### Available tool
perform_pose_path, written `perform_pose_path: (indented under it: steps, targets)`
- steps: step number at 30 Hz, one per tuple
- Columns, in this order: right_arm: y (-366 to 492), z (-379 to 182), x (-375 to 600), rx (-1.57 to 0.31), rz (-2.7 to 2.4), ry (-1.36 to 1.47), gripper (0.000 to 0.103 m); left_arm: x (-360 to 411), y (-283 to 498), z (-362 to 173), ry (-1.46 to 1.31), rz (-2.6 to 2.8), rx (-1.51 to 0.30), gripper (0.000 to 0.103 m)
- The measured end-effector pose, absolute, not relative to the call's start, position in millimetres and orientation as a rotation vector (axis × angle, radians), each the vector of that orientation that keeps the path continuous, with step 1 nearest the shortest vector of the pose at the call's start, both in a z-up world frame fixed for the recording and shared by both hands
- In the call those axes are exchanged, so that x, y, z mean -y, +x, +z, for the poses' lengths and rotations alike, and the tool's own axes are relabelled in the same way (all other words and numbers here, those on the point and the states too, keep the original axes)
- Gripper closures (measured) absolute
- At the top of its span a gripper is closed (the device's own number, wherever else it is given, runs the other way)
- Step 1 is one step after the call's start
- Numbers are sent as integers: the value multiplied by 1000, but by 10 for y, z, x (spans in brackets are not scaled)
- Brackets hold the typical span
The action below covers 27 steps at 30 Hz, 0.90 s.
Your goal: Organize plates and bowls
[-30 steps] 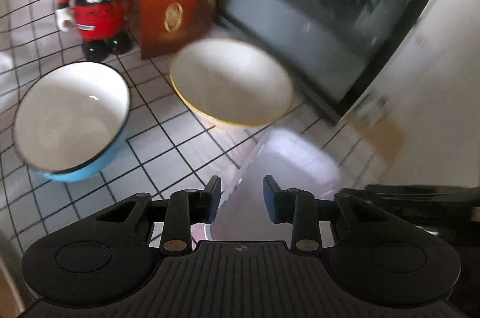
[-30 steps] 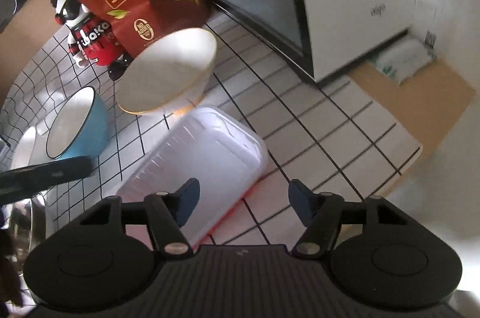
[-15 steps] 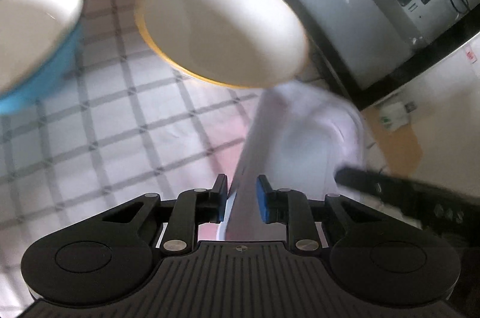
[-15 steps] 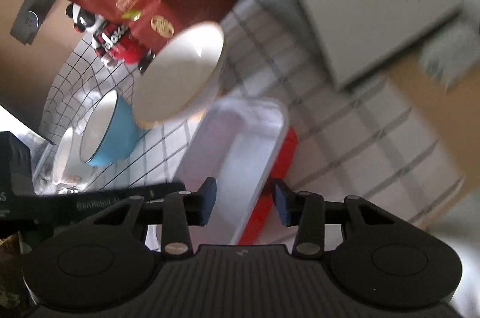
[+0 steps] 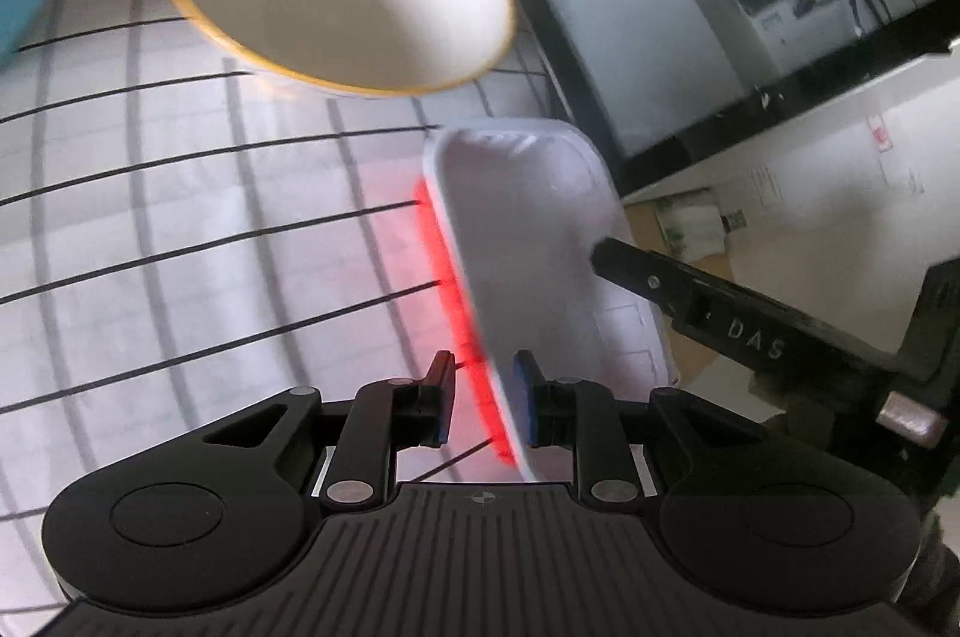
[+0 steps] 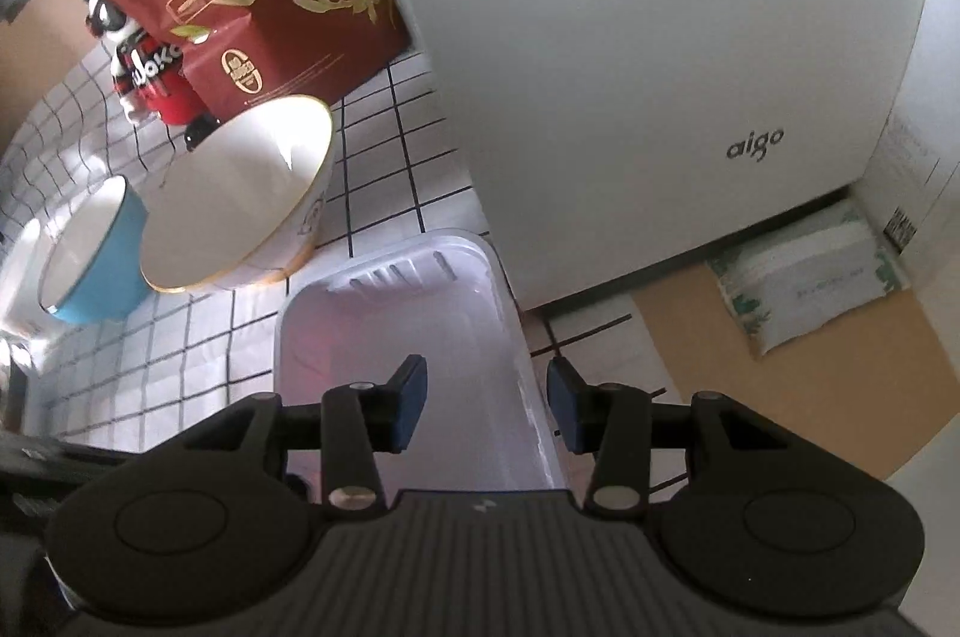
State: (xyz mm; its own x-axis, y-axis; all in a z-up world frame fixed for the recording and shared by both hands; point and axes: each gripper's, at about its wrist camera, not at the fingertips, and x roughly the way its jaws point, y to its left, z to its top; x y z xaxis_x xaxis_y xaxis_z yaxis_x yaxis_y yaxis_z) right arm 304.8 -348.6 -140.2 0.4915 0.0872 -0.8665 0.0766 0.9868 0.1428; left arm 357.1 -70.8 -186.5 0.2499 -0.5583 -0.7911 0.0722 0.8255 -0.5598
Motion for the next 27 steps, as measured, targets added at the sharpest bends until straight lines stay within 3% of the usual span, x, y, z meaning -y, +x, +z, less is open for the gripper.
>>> perform_pose_path:
  steps: [12,19,27]
  targets:
    - [2766,-736,2421,-838,153,-132,53,-490,3594,-1486,-676,-277,-1022,79]
    - [3703,-731,2149,-856,179,-207,53,-510,3918,-1508,-740,-211,-1016,79]
    - [4564,-1211,2148,-929,187,-293,53,-376,4201,-1703,-731,-102,-1044,79]
